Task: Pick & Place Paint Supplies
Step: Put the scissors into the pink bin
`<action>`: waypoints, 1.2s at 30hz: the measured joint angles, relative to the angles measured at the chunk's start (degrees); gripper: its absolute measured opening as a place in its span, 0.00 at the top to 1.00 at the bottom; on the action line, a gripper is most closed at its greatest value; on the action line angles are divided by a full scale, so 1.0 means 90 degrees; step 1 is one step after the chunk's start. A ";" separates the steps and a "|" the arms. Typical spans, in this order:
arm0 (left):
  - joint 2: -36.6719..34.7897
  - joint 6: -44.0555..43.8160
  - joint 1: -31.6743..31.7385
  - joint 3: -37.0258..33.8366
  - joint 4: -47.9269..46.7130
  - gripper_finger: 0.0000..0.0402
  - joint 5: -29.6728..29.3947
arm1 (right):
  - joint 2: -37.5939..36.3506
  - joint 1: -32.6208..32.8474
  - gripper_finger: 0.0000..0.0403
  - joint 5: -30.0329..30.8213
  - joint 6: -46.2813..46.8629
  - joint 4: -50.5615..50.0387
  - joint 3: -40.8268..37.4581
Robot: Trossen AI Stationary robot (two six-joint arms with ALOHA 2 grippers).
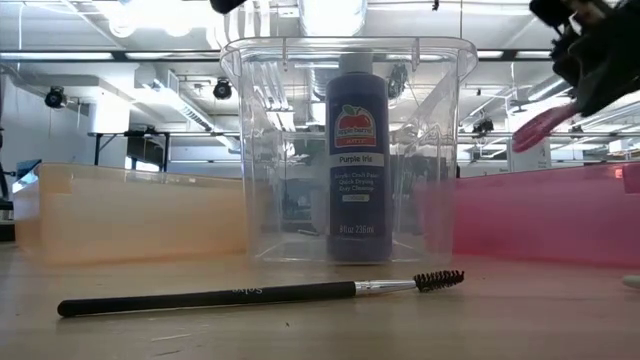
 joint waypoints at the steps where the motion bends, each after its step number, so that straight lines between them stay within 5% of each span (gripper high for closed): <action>1: -0.0002 -0.0018 -0.0055 -0.0093 0.0114 0.45 -0.0004 | -0.0026 -0.0009 0.98 0.0028 0.0099 0.0207 -0.0144; 11: -0.0151 0.0102 -0.0722 -0.0506 0.1502 0.45 -0.0212 | -0.0035 -0.0055 0.98 0.0266 0.1635 0.0170 -0.0809; 23: -0.0323 0.0125 -0.1052 -0.0506 0.1596 0.45 -0.0411 | -0.0013 -0.1310 0.98 0.0201 0.1622 -0.0013 -0.0989; 36: -0.0323 0.0126 -0.1238 -0.0508 0.1576 0.45 -0.0456 | -0.0020 -0.1508 0.98 0.0928 0.1629 0.0561 -0.1206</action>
